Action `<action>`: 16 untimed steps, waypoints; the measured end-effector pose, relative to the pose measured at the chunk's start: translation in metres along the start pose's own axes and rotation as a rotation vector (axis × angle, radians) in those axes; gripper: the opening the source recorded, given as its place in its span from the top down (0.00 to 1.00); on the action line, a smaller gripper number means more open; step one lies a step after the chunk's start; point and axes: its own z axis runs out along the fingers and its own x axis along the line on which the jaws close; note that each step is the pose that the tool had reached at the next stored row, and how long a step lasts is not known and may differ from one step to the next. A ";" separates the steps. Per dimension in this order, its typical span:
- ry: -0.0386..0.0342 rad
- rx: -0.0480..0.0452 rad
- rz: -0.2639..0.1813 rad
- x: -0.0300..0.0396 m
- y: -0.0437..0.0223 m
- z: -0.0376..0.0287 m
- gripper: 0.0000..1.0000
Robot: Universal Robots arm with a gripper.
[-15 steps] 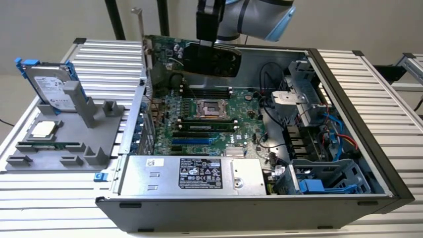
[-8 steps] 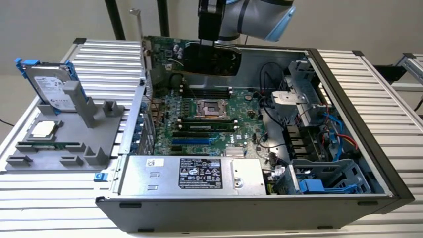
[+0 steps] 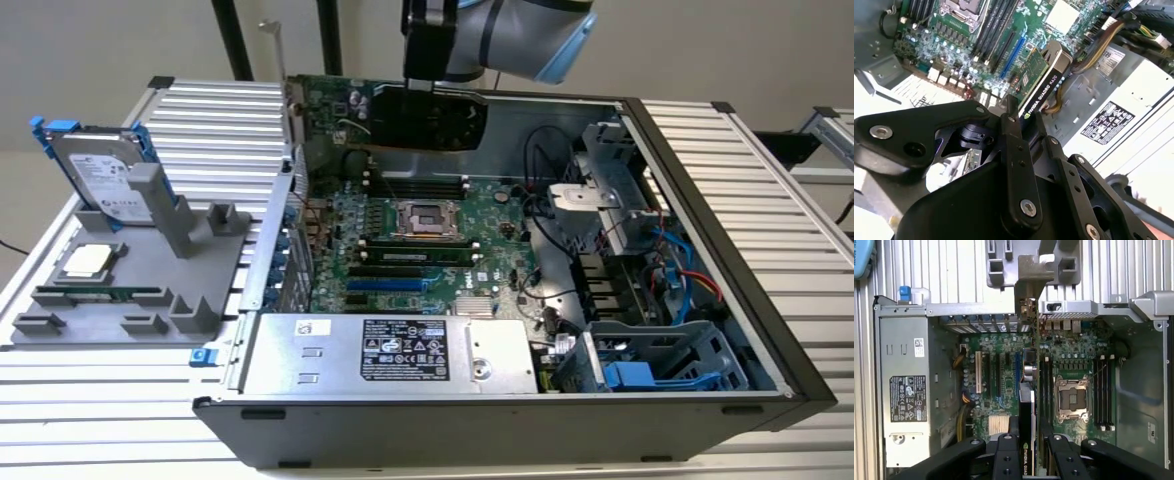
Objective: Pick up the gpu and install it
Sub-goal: 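Insert the gpu into the slot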
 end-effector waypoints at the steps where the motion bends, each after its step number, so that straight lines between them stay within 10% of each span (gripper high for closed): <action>1: 0.0004 0.0000 -0.008 0.0000 0.0000 -0.0001 1.00; 16: 0.0056 -0.0007 -0.111 0.0000 0.0001 -0.0017 1.00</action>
